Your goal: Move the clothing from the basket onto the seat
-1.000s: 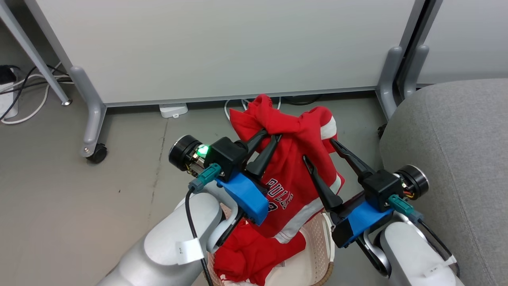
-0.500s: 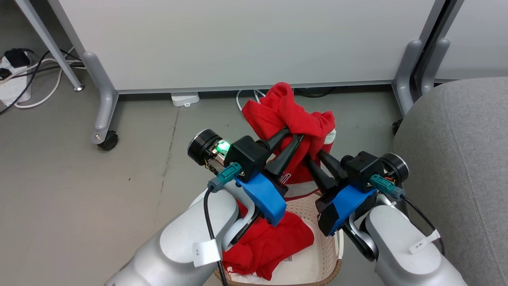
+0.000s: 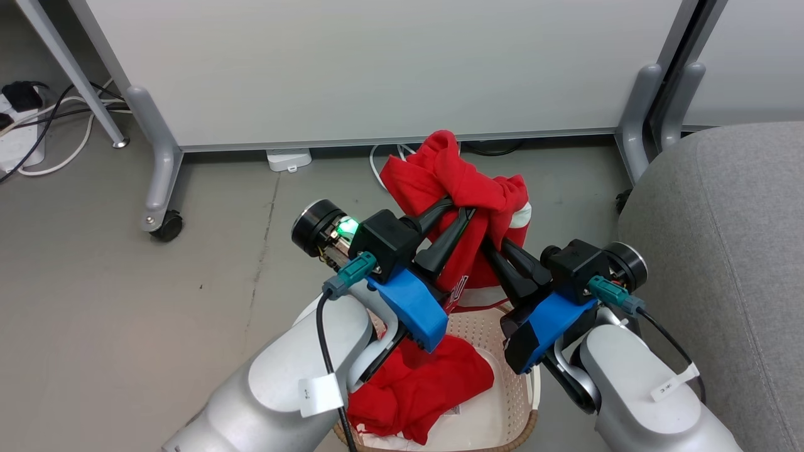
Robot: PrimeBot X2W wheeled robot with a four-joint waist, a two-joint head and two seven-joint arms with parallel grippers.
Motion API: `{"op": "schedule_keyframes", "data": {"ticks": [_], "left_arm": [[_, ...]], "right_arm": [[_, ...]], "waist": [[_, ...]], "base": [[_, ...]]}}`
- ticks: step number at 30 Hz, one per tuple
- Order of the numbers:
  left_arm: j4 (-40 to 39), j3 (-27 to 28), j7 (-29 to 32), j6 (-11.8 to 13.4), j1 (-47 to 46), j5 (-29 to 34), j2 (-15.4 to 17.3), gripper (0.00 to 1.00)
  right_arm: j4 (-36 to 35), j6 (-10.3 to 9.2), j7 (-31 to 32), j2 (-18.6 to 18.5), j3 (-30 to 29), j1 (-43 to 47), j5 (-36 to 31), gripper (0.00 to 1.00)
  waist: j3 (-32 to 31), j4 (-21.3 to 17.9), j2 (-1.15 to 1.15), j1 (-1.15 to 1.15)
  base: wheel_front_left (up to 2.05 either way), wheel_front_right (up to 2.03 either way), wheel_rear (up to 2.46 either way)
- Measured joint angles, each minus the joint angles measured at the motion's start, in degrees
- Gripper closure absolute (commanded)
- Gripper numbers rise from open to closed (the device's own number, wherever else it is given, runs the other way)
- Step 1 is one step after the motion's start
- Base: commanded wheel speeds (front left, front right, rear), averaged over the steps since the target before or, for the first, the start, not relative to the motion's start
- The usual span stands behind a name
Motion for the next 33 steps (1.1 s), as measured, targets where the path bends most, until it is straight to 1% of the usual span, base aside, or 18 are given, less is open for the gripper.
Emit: {"op": "schedule_keyframes", "data": {"ticks": [14, 15, 16, 27, 33], "left_arm": [[0.5, 0.5, 0.0, -0.3, 0.4, 1.0, 0.0, 1.0], [0.6, 0.7, 0.0, -0.2, 0.4, 1.0, 0.0, 0.69], [0.7, 0.7, 0.0, -0.1, 0.4, 1.0, 0.0, 0.0], [0.9, 1.2, -0.1, 0.2, 0.4, 1.6, 0.0, 0.0], [0.8, 1.6, -0.1, 0.4, 0.5, 2.0, 0.3, 0.0]], "right_arm": [[-0.9, 0.0, 0.0, -0.1, 0.2, 0.4, 0.7, 1.0], [-1.0, 0.0, 0.0, -0.1, 0.3, 0.4, 0.8, 1.0], [-1.0, 0.0, 0.0, -0.1, 0.3, 0.4, 0.8, 1.0], [-1.8, 0.0, 0.0, -0.3, 0.0, 0.7, 0.9, 1.0], [-2.8, 0.0, 0.0, -0.3, -1.9, 1.2, 1.0, 1.0]], "waist": [[-0.2, -0.3, 0.0, 0.0], [-0.2, -0.3, 0.0, 0.0], [-0.2, -0.3, 0.0, 0.0], [0.3, -0.2, 0.0, 0.0], [0.7, -0.3, 0.0, 0.0]], "base": [[0.0, 0.0, 0.0], [0.0, 0.0, 0.0], [0.0, 0.0, 0.0], [0.0, 0.0, 0.0], [0.0, 0.0, 0.0]]}}
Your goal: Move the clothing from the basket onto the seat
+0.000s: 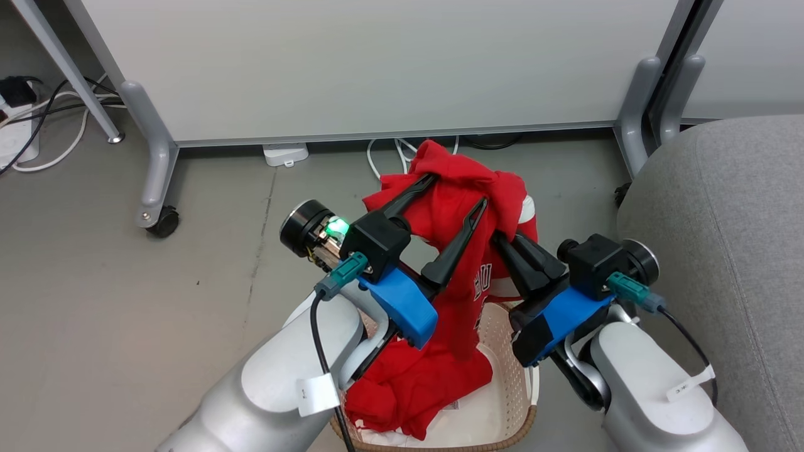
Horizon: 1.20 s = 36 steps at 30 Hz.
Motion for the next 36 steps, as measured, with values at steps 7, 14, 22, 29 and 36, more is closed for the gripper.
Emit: {"op": "schedule_keyframes", "data": {"ticks": [7, 14, 22, 29, 36], "left_arm": [[-0.3, 0.5, 0.0, 0.5, 0.6, 0.5, 0.6, 0.0], [-1.5, 1.3, 0.0, 1.0, 0.7, 1.2, 1.6, 0.0], [-3.4, 1.7, 0.0, 1.3, 0.8, 2.6, 2.5, 0.0], [-4.4, 1.6, 0.0, 0.8, 1.0, 3.7, 3.1, 0.0], [-4.4, 0.6, 0.0, 0.1, 1.2, 4.7, 3.1, 0.0]], "right_arm": [[-2.5, 0.0, 0.0, 0.1, -5.0, 1.3, 0.3, 1.0], [-5.7, 0.0, 0.0, 0.1, -9.9, 2.9, -0.6, 1.0], [-9.5, 0.0, 0.0, 0.8, -15.1, 4.6, -2.0, 1.0], [-12.7, 0.0, 0.0, 1.4, -18.2, 6.8, -2.8, 1.0], [-16.0, 0.0, 0.0, 2.2, -21.9, 10.0, -3.5, 1.0]], "waist": [[1.1, -0.7, 0.0, 0.0], [3.0, -3.2, 0.0, 0.0], [5.5, -8.3, 0.0, 0.0], [7.2, -14.1, 0.0, 0.0], [8.3, -19.8, 0.0, 0.0]], "base": [[0.0, 0.0, 0.0], [0.0, 0.0, 0.0], [0.0, 0.0, 0.0], [0.0, 0.0, 0.0], [0.0, 0.0, 0.0]]}}
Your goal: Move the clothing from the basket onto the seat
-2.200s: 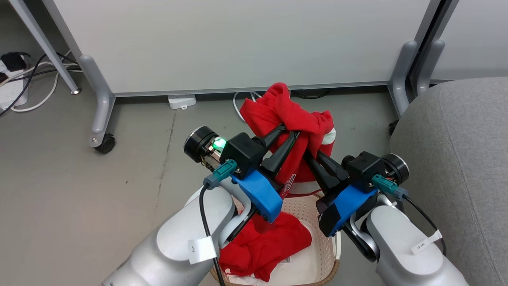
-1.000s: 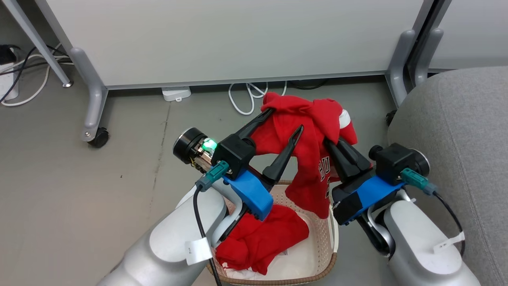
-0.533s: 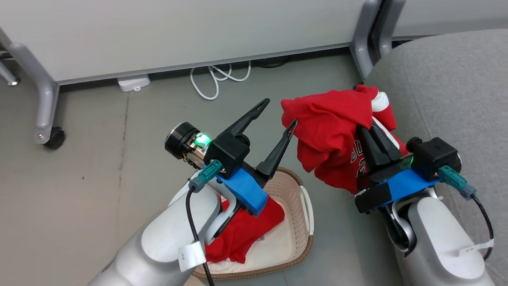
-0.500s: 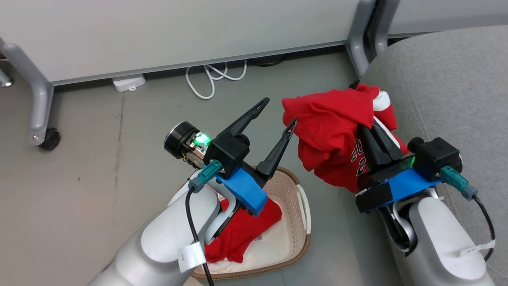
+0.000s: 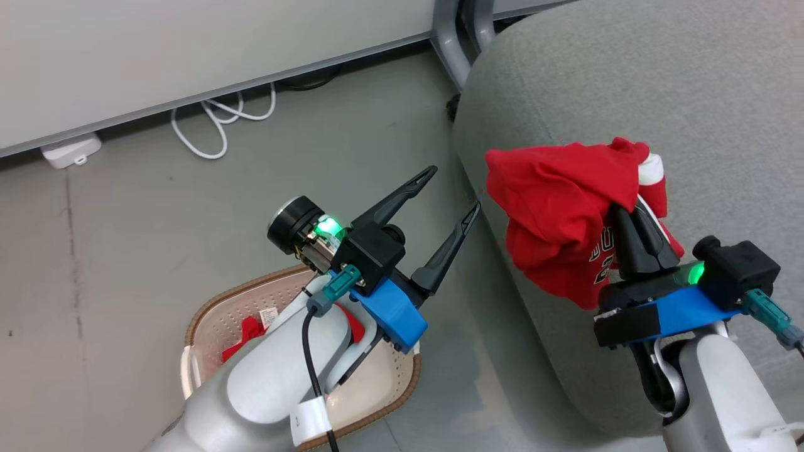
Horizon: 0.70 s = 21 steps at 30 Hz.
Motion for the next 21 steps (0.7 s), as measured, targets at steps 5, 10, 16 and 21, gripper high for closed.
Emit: {"op": "schedule_keyframes", "data": {"ticks": [5, 10, 16, 21], "left_arm": [[0.3, -1.0, 0.0, -0.5, 0.1, 0.4, -0.2, 0.0], [0.7, -1.9, 0.0, -0.7, 0.2, 0.8, -0.5, 0.0], [1.1, -2.4, 0.0, -0.9, 0.3, 0.8, -0.8, 0.0], [0.9, -2.4, 0.0, -0.7, 0.3, 0.8, -0.8, 0.0]], "right_arm": [[-1.7, 0.0, 0.0, 0.3, -2.0, 2.7, -0.3, 1.0], [-3.0, 0.0, 0.0, 0.7, -3.2, 4.6, -0.3, 1.0], [-3.9, 0.0, 0.0, 1.2, -4.0, 6.7, -0.3, 1.0], [-4.7, 0.0, 0.0, 1.6, -4.2, 7.0, -0.8, 1.0]], "waist": [[0.1, -3.5, 0.0, 0.0], [0.0, -6.4, 0.0, 0.0], [-0.4, -8.2, 0.0, 0.0], [-0.1, -8.3, 0.0, -0.01]], "base": [[0.0, 0.0, 0.0], [0.0, 0.0, 0.0], [0.0, 0.0, 0.0], [0.0, 0.0, 0.0]]}}
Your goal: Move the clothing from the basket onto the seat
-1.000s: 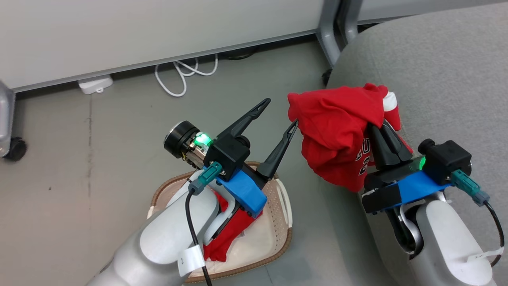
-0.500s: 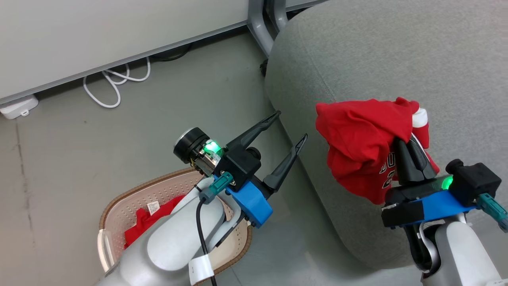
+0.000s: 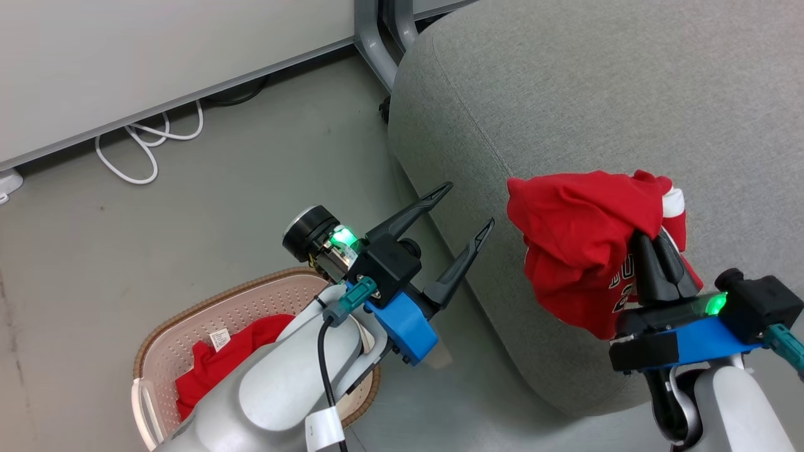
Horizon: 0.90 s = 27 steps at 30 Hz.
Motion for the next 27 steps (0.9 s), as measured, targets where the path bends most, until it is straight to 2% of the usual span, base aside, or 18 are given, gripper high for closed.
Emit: {"op": "schedule_keyframes", "data": {"ticks": [4, 8, 14, 21, 27], "left_arm": [[-0.9, 0.4, 0.0, 0.4, -0.6, 0.1, 0.5, 0.0], [-2.3, 0.9, 0.4, 0.9, -2.4, 0.6, 1.4, 0.0], [-5.1, 1.1, 1.6, 1.3, -6.1, 2.3, 2.8, 0.0], [-8.9, 0.7, 3.9, 1.1, -11.4, 4.6, 4.2, 0.0], [-11.8, 1.0, 5.4, 1.2, -14.6, 5.9, 5.9, 0.0]], "right_arm": [[-0.9, 0.0, 0.0, 0.0, -0.7, -2.5, -0.1, 1.0], [-1.8, 0.0, 0.0, -0.9, -2.1, -8.6, -0.2, 1.0], [-3.3, 0.0, 0.0, -2.9, -10.1, -20.8, -0.2, 1.0], [-2.6, 0.0, 0.0, -9.7, -21.7, -33.1, -0.1, 1.0], [2.8, 0.0, 0.0, -15.1, -28.2, -39.7, 0.6, 1.0]], "waist": [[1.0, 0.3, 0.0, 0.0], [3.2, 0.7, 0.0, 0.0], [8.9, 1.6, 0.0, 0.01], [17.4, 3.7, 0.0, 0.01], [25.3, 5.2, 0.0, 0.01]], "base": [[0.0, 0.0, 0.0], [0.0, 0.0, 0.0], [0.0, 0.0, 0.0], [0.0, 0.0, 0.0], [0.0, 0.0, 0.0]]}}
